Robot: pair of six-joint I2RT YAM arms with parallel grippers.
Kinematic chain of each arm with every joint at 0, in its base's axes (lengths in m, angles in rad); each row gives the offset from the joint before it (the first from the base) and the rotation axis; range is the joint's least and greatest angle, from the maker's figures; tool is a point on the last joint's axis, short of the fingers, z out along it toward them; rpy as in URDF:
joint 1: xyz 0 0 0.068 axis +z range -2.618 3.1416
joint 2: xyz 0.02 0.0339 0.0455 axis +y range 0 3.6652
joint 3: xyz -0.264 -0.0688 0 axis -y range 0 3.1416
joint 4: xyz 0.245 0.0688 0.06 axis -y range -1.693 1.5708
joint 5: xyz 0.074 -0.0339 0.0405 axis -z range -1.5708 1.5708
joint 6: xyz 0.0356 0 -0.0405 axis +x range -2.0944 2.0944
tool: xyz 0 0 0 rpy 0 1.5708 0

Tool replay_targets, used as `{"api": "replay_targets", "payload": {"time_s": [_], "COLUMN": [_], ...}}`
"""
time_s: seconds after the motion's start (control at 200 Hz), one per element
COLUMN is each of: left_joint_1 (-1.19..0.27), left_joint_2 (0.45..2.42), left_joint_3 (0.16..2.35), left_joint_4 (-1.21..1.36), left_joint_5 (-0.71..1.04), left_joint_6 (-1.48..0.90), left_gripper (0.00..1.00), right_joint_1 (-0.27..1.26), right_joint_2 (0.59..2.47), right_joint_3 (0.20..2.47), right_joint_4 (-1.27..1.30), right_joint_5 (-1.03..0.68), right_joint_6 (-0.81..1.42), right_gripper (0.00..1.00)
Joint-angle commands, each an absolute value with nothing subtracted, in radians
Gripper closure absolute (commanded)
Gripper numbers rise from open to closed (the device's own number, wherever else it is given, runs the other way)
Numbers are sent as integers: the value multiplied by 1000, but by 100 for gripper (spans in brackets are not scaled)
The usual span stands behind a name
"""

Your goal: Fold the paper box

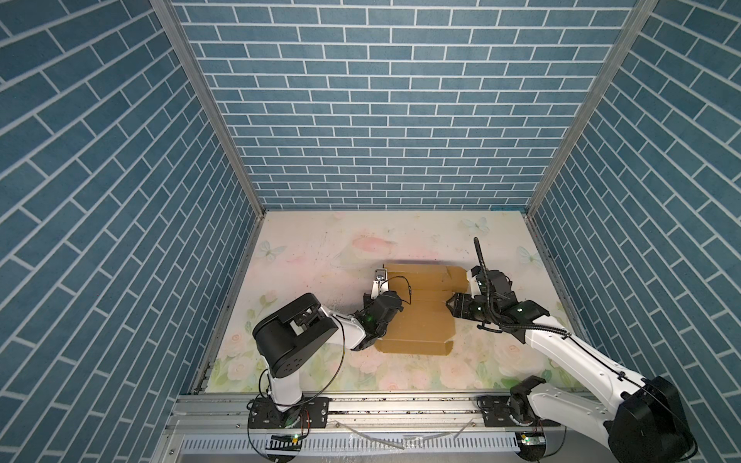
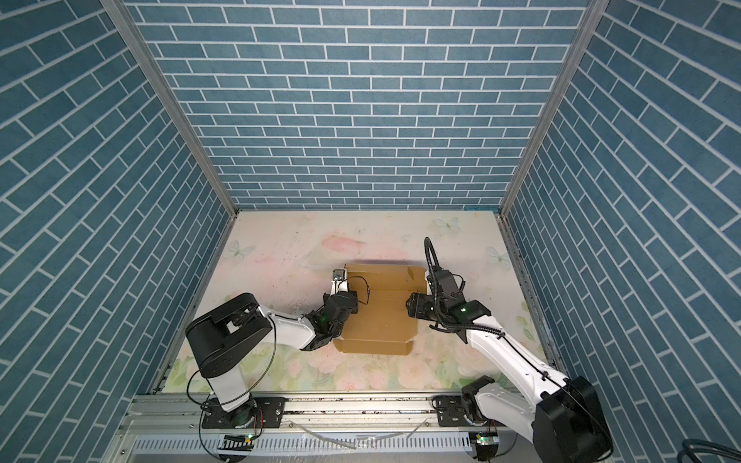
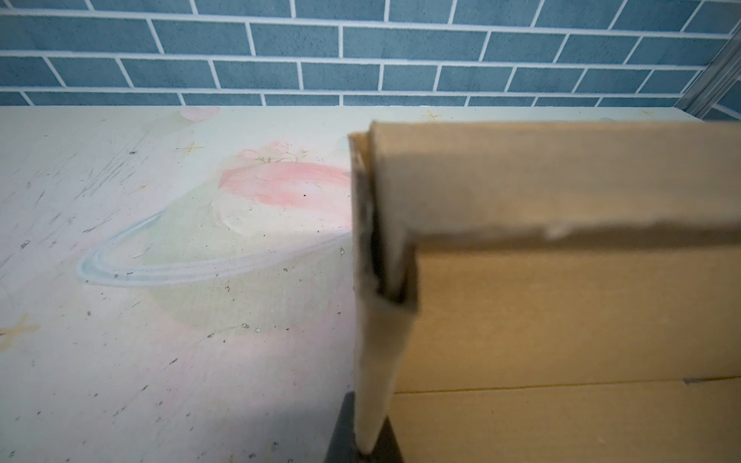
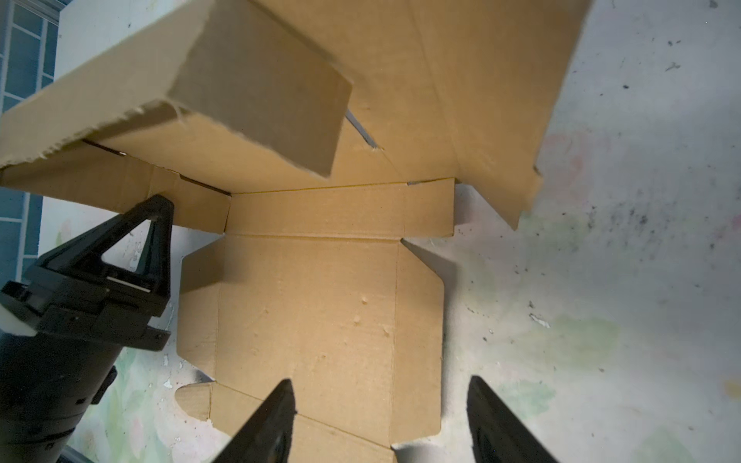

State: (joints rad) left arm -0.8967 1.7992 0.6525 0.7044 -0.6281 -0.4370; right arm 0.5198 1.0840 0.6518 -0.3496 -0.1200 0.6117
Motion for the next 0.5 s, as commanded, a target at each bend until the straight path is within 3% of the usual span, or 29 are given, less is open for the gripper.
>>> {"api": "replay_targets", "payload": {"time_s": [0.0, 0.495], "left_joint_1": [-893, -893], "left_joint_2": [1835, 1838], "left_joint_3": [641, 636], "left_joint_4": [588, 600], "left_joint_5": [-590, -581], "left_joint_6": [-442, -442], "left_gripper": [96, 96], "right_joint_1": [527, 532], "right_joint_2": [1125, 1276], "right_joint_3": [625, 606], "right_joint_4": [-240, -60], "right_joint_5": [-94, -46], "right_joint_6": [581, 580], "right_gripper": [32, 32]}}
